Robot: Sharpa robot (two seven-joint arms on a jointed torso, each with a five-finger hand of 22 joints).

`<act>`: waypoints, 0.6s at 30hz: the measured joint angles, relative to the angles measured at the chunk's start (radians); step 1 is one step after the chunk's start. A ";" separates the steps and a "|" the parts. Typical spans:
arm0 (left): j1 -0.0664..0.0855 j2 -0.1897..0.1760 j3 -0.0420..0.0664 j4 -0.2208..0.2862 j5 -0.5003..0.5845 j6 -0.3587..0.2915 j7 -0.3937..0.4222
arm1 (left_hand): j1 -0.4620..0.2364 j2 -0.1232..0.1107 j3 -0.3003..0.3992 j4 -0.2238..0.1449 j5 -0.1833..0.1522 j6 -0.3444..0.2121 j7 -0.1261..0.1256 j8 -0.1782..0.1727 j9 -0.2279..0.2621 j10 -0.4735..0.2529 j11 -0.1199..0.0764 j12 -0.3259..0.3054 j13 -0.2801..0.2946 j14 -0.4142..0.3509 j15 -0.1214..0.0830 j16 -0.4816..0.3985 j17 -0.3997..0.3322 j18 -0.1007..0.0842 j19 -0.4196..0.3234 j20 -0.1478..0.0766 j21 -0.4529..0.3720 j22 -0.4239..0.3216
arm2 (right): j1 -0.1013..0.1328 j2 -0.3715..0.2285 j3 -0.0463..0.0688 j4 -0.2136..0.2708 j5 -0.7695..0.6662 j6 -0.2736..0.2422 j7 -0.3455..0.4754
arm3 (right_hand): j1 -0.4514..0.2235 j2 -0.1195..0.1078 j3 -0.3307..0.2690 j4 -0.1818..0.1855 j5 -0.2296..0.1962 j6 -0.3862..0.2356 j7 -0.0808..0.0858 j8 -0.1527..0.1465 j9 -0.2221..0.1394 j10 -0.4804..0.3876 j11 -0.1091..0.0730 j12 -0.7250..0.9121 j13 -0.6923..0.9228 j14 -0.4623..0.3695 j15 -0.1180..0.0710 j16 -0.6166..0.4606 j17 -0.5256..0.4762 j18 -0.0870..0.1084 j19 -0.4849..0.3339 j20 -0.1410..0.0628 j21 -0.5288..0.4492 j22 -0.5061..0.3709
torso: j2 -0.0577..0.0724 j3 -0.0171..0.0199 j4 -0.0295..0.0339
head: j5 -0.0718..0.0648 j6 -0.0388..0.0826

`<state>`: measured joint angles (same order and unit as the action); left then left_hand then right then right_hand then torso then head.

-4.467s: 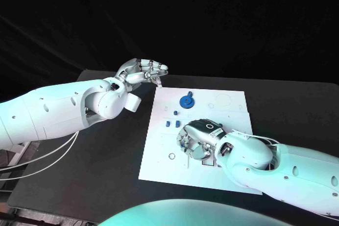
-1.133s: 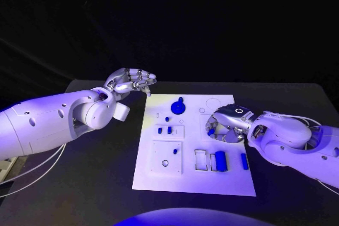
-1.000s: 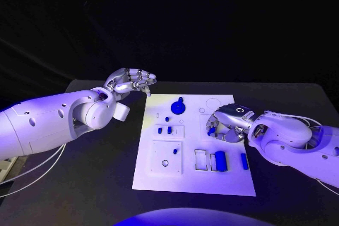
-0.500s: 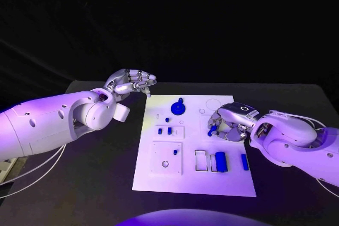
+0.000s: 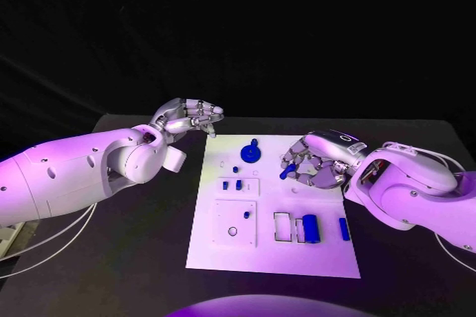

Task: Assemble the parts on the task board

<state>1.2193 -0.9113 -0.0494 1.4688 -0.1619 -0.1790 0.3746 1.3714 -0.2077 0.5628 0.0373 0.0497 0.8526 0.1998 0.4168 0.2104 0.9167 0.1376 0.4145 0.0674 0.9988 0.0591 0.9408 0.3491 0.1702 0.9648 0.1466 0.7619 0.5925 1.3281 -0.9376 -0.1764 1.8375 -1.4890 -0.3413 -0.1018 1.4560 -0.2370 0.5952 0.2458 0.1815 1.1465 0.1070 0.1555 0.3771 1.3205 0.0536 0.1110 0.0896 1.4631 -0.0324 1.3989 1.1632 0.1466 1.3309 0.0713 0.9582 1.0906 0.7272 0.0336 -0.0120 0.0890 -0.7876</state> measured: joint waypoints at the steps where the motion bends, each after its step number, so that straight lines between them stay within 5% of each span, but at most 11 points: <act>1: 0.000 0.001 0.000 0.000 0.000 0.000 0.000 | 0.000 0.000 0.000 0.000 0.000 0.000 0.000 0.000 0.000 0.000 0.000 0.000 0.000 0.000 0.000 0.000 0.000 0.000 0.000 0.000 0.000 0.000 | 0.000 0.007 0.000 0.006 0.007 -0.001 0.000 | 0.000 0.000 0.000 0.000 0.000 0.000 0.000 0.008 0.000 0.000 0.000 0.000 0.000 0.000 0.000 0.000 0.000 0.000 0.000 0.000 0.000 0.000 | 0.000 0.0002 0.0000 | 0.001 0.000; 8: 0.000 0.008 0.000 -0.004 0.000 0.001 0.000 | 0.000 0.000 0.000 0.000 0.000 0.000 0.000 0.000 0.000 0.000 0.000 0.000 0.000 0.000 0.000 0.000 0.000 0.000 0.000 0.000 0.000 0.000 | -0.027 0.094 0.000 0.041 0.024 -0.008 0.000 | 0.000 0.000 -0.003 -0.003 -0.001 -0.010 0.007 0.025 0.000 0.000 0.000 -0.006 0.000 0.000 0.000 0.000 -0.002 0.000 0.000 0.000 0.000 0.000 | 0.002 0.0005 -0.0002 | 0.010 -0.005; 18: 0.000 0.036 -0.001 -0.016 0.000 0.007 -0.001 | 0.000 0.000 0.000 0.000 0.000 0.000 0.000 0.000 0.000 -0.004 0.004 0.000 0.000 0.000 0.000 0.000 0.000 0.000 0.000 0.000 0.000 -0.001 | -0.114 0.209 -0.005 0.012 -0.023 -0.010 -0.001 | 0.000 0.000 0.007 -0.027 -0.006 -0.015 0.007 0.035 0.000 0.000 0.000 -0.015 0.001 0.000 0.000 0.000 -0.002 0.000 -0.004 -0.004 0.000 0.000 | 0.000 -0.0001 0.0001 | 0.025 -0.012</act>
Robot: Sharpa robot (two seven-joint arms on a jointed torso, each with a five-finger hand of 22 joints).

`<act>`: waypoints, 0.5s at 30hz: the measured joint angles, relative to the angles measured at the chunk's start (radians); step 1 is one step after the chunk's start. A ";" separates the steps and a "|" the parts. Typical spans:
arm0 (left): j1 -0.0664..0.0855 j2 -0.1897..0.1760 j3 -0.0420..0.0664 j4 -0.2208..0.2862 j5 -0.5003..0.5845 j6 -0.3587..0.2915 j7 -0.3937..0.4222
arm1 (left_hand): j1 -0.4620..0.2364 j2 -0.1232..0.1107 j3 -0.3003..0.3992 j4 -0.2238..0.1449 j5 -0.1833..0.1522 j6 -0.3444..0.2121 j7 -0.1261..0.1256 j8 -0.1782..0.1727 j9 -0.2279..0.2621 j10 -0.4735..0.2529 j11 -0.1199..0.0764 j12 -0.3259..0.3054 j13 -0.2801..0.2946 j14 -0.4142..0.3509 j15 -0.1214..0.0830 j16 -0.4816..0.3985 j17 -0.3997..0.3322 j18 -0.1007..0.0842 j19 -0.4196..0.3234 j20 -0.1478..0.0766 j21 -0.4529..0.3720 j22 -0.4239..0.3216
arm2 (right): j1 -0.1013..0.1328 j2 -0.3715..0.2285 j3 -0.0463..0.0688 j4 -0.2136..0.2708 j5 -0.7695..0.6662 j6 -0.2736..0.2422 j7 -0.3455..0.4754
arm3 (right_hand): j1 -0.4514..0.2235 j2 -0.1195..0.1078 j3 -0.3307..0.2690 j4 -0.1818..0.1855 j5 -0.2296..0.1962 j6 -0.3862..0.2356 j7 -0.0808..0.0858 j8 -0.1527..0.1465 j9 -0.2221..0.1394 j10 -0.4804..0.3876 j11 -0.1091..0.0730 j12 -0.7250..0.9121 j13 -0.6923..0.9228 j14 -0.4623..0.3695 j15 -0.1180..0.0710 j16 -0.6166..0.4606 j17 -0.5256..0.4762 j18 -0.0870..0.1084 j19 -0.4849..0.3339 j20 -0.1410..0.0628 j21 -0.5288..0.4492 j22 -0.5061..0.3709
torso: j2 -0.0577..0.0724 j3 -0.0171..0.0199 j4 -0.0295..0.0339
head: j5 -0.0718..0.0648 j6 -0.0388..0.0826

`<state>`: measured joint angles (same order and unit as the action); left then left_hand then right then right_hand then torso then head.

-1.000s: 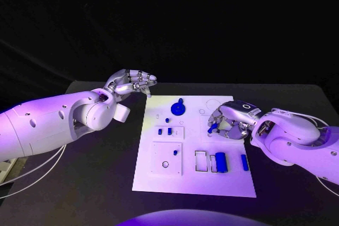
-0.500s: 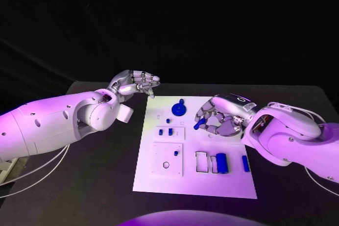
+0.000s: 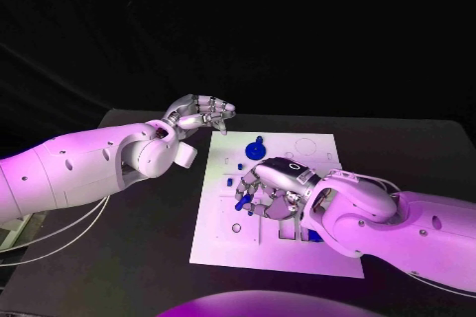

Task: Assemble the parts on the task board

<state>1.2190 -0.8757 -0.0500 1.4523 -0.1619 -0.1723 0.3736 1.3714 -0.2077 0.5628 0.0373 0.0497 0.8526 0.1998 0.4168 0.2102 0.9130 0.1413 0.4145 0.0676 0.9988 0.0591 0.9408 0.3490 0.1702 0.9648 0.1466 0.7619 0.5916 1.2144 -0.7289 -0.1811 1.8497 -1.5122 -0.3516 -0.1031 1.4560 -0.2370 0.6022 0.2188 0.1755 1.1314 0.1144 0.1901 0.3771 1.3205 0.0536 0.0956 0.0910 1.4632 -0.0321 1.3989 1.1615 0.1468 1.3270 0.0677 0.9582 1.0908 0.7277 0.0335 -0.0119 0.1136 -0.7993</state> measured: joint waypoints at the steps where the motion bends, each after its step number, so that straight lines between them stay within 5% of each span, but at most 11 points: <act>1: 0.000 0.002 0.000 -0.001 0.000 0.001 0.000 | 0.000 0.000 0.000 0.000 0.000 0.000 0.000 0.000 0.000 0.000 0.000 0.000 0.000 0.000 0.000 0.000 0.000 0.000 0.000 0.000 0.000 0.000 | -0.008 0.007 0.000 -0.004 -0.006 0.000 0.000 | 0.000 0.000 0.000 0.000 0.000 -0.001 -0.001 0.000 0.000 0.000 0.000 0.000 0.000 0.000 0.000 0.000 0.000 0.000 0.000 0.000 0.000 0.001 | 0.000 0.0000 0.0001 | 0.002 0.000; 8: 0.000 0.011 0.000 -0.004 0.000 0.006 -0.001 | 0.000 0.000 0.000 0.000 0.000 0.000 0.000 0.001 0.000 0.000 0.000 0.000 0.001 0.000 0.000 0.000 0.001 0.000 0.000 0.000 0.000 0.000 | -0.049 0.046 -0.004 -0.033 -0.048 0.003 0.000 | 0.000 0.000 0.003 -0.003 -0.001 -0.005 -0.001 0.010 0.000 0.000 0.000 -0.001 0.001 0.000 0.000 0.000 0.000 0.000 0.000 0.000 -0.005 0.001 | 0.001 0.0000 0.0006 | 0.010 -0.004; 15: 0.000 0.014 0.000 -0.005 0.000 0.010 -0.001 | 0.000 0.000 0.000 0.000 0.000 0.000 0.000 0.004 0.001 0.000 0.000 0.000 0.001 0.000 0.000 0.000 0.001 0.000 0.000 0.000 0.000 0.000 | -0.065 0.057 -0.005 -0.045 -0.086 0.031 -0.012 | 0.000 0.000 0.000 -0.008 0.001 -0.008 0.002 0.010 0.000 0.000 0.000 -0.004 0.001 0.002 0.002 0.000 -0.006 0.000 -0.004 0.004 -0.012 -0.004 | 0.001 0.0008 0.0001 | 0.014 -0.008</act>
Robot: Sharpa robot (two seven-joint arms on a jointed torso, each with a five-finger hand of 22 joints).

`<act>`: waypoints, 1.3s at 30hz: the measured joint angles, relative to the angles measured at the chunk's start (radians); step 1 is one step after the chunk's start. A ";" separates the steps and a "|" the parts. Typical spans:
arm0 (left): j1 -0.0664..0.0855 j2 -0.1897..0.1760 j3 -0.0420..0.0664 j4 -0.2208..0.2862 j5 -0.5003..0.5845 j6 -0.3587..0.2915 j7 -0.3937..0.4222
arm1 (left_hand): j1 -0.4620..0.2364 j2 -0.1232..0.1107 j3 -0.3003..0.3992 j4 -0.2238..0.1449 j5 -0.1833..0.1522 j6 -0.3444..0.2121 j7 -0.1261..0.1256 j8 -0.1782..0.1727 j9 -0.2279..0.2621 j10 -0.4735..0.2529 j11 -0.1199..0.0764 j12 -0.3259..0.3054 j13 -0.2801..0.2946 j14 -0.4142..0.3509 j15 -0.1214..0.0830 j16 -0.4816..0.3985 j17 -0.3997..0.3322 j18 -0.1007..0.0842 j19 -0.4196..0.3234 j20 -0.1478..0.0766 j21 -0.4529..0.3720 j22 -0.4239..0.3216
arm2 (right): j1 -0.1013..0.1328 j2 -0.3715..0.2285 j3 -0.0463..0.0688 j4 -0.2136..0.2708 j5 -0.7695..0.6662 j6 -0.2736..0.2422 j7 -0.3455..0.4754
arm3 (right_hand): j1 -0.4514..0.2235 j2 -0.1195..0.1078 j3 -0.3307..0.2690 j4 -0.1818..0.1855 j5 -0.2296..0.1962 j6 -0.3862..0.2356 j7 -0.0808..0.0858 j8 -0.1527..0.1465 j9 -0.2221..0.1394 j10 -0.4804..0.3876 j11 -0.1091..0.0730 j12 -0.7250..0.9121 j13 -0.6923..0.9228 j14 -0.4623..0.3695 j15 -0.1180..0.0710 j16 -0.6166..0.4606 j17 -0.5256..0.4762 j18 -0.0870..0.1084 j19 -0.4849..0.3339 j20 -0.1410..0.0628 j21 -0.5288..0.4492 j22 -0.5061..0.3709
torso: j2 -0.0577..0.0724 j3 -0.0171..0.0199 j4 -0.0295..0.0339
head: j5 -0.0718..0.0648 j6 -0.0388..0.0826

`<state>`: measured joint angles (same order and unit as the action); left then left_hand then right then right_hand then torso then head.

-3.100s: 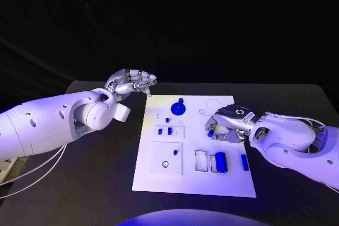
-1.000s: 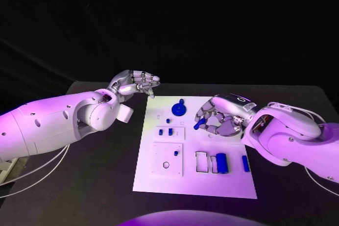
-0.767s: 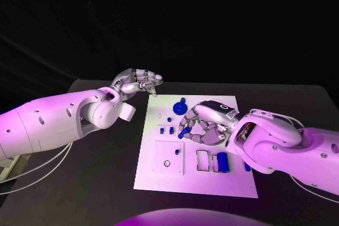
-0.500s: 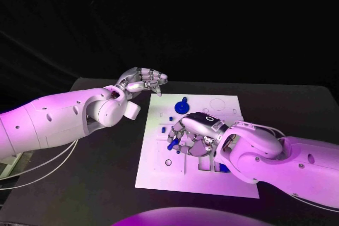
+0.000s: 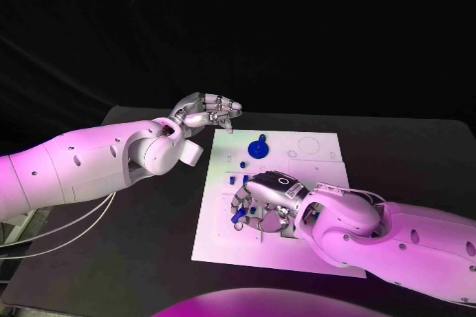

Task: Assemble the parts on the task board

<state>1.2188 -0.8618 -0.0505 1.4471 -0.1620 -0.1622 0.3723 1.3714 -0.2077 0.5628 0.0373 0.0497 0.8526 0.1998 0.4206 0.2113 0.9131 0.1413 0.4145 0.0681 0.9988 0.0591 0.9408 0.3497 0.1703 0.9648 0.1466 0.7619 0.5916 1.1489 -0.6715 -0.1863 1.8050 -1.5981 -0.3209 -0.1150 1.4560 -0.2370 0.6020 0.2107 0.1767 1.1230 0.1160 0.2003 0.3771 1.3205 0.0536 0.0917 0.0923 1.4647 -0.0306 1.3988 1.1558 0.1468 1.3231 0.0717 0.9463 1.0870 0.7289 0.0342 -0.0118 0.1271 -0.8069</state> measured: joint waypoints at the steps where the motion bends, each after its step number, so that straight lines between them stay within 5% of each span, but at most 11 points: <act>1: 0.000 0.000 0.000 0.000 0.000 0.000 0.000 | 0.000 0.000 0.000 0.000 0.000 0.000 0.000 0.000 0.000 0.000 0.000 0.000 0.000 0.000 0.000 0.000 0.000 0.000 0.000 0.000 0.000 0.000 | -0.001 0.001 0.000 0.000 -0.005 0.004 -0.002 | 0.000 0.000 0.000 0.000 0.000 0.000 0.000 0.000 0.000 0.000 0.000 0.000 0.000 0.000 0.000 0.000 0.000 0.000 0.000 0.000 0.000 0.000 | 0.000 0.0003 0.0000 | 0.000 0.000; 39: 0.000 -0.006 0.000 0.003 -0.001 0.006 -0.002 | 0.000 0.000 -0.003 -0.003 0.000 0.000 0.000 0.000 0.000 0.000 0.000 0.000 0.000 -0.004 0.004 0.000 0.001 0.000 0.000 0.000 0.000 -0.001 | -0.014 0.029 -0.001 -0.010 -0.111 0.111 -0.084 | -0.010 0.004 0.004 -0.010 -0.003 -0.015 -0.002 0.004 0.026 0.000 0.000 -0.004 0.002 0.000 0.000 0.000 -0.002 0.000 0.000 0.000 -0.001 0.001 | 0.000 -0.0009 0.0002 | 0.005 -0.013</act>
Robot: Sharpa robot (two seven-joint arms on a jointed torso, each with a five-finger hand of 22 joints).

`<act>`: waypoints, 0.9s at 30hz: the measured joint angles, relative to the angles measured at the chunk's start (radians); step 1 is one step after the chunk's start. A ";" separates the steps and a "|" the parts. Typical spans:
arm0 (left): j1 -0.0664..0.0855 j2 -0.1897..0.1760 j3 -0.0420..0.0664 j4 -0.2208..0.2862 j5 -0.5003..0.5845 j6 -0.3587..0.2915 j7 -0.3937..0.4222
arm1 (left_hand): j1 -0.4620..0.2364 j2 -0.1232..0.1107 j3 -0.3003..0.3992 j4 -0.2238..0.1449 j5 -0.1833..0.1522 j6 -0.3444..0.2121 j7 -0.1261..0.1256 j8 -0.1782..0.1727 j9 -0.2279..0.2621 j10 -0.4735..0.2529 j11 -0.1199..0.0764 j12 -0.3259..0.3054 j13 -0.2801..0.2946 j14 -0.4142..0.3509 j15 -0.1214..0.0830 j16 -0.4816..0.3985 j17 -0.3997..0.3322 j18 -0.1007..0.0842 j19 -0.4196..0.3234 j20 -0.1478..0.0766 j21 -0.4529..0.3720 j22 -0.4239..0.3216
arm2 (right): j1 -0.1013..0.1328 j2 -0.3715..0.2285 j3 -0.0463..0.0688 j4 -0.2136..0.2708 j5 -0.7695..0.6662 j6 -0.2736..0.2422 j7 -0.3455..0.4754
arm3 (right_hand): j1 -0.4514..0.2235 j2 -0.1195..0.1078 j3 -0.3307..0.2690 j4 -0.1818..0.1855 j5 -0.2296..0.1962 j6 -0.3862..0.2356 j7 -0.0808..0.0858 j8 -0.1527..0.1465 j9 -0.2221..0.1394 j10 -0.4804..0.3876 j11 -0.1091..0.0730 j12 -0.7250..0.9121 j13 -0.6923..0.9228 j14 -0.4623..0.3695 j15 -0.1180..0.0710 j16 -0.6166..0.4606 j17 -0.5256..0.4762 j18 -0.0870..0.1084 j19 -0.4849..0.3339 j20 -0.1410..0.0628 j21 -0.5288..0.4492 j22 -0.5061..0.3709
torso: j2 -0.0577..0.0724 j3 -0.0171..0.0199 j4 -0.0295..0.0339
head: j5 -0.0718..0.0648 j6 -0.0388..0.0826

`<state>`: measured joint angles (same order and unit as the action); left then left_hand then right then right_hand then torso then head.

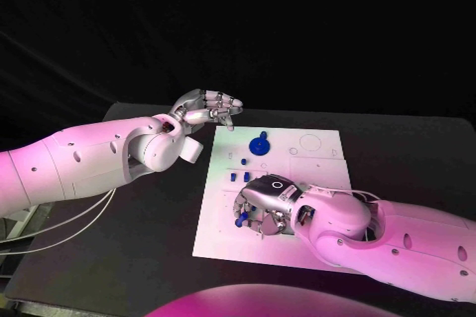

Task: Assemble the parts on the task board

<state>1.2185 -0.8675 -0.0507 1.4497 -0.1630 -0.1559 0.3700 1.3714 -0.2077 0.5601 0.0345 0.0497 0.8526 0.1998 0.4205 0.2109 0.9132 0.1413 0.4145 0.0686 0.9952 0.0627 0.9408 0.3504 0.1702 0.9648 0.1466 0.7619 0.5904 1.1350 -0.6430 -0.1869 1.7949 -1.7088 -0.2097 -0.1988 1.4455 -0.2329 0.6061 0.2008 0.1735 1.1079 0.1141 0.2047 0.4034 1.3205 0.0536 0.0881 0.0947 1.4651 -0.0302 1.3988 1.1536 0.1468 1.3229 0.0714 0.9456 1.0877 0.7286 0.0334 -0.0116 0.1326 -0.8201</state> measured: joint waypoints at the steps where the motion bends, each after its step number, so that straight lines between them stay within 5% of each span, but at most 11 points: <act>1: 0.000 0.000 0.000 0.000 0.000 0.000 0.000 | 0.000 0.000 0.000 0.000 0.000 0.000 0.000 0.000 0.000 0.000 0.000 0.000 0.000 0.000 0.000 0.000 0.000 0.000 0.000 0.000 0.000 0.000 | 0.000 0.001 0.000 0.000 -0.001 0.002 -0.001 | -0.001 0.001 0.000 0.000 0.001 0.000 0.000 0.000 0.004 0.000 0.000 0.000 0.000 0.000 0.000 0.000 0.000 0.000 -0.002 -0.002 -0.003 0.000 | 0.000 0.0000 0.0000 | 0.000 0.000; 6: 0.000 -0.001 0.000 0.000 0.000 0.000 0.000 | 0.000 0.000 0.000 0.000 0.000 0.000 0.000 0.000 0.000 0.000 0.000 0.000 0.000 0.000 0.000 0.000 0.000 0.000 0.000 0.000 0.000 0.000 | 0.001 0.010 0.001 -0.003 -0.005 0.010 -0.011 | -0.032 -0.005 0.019 -0.033 0.003 -0.003 0.004 -0.001 0.008 0.000 0.000 0.000 0.002 0.000 0.000 0.000 -0.007 0.000 -0.007 0.000 -0.008 -0.002 | 0.000 0.0000 0.0001 | 0.001 -0.001; 10: 0.000 -0.001 0.000 0.000 0.000 0.000 -0.001 | 0.000 0.000 0.000 0.000 0.000 0.000 0.000 0.000 0.000 0.000 0.000 0.000 0.000 0.000 0.000 0.000 0.000 0.000 0.000 0.000 0.000 0.000 | 0.001 0.016 0.000 -0.005 -0.008 0.016 -0.017 | -0.066 -0.016 0.007 -0.040 0.010 -0.036 0.013 -0.010 0.062 0.002 -0.002 0.004 0.011 0.001 0.000 0.000 -0.007 0.000 -0.011 0.004 -0.016 -0.003 | 0.000 0.0000 0.0002 | 0.001 -0.001; 20: 0.000 -0.003 0.000 0.001 0.000 0.000 -0.002 | 0.000 0.000 0.000 0.000 0.000 -0.004 -0.004 0.000 0.001 0.000 0.000 0.000 0.000 0.000 0.000 0.000 0.000 0.000 -0.004 0.004 0.000 -0.001 | 0.000 0.022 -0.002 -0.011 -0.010 0.022 -0.022 | -0.087 -0.044 -0.018 -0.031 0.004 -0.078 0.010 -0.037 0.049 0.003 0.000 0.002 0.014 0.000 0.000 0.000 -0.013 0.000 -0.014 0.007 -0.030 -0.010 | 0.000 0.0005 -0.0002 | -0.002 -0.003; 27: 0.000 -0.004 0.000 0.001 0.000 0.000 -0.002 | 0.000 0.000 -0.003 0.003 0.000 -0.007 0.000 0.000 0.001 0.000 0.000 0.000 0.000 0.000 0.000 0.000 0.001 0.000 -0.004 0.004 -0.004 -0.001 | 0.000 0.020 -0.003 -0.013 -0.010 0.022 -0.025 | -0.113 -0.059 -0.092 -0.029 0.004 -0.116 0.008 -0.056 0.038 -0.002 -0.005 0.002 0.025 0.000 0.000 0.000 -0.012 0.000 -0.014 0.007 -0.025 -0.001 | 0.000 0.0007 -0.0008 | -0.004 -0.004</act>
<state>1.2185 -0.8717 -0.0507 1.4509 -0.1631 -0.1563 0.3678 1.3714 -0.2077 0.5573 0.0373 0.0497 0.8452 0.1997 0.4205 0.2118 0.9132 0.1413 0.4145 0.0683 0.9952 0.0627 0.9408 0.3513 0.1703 0.9611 0.1503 0.7580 0.5896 1.1348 -0.6234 -0.1900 1.7824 -1.7193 -0.1875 -0.2241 1.3329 -0.2923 0.5144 0.1715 0.1779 0.9921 0.1219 0.1483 0.4414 1.3181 0.0485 0.0904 0.1200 1.4648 -0.0305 1.3988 1.1412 0.1469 1.3087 0.0787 0.9203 1.0872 0.7284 0.0340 -0.0124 0.1284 -0.8238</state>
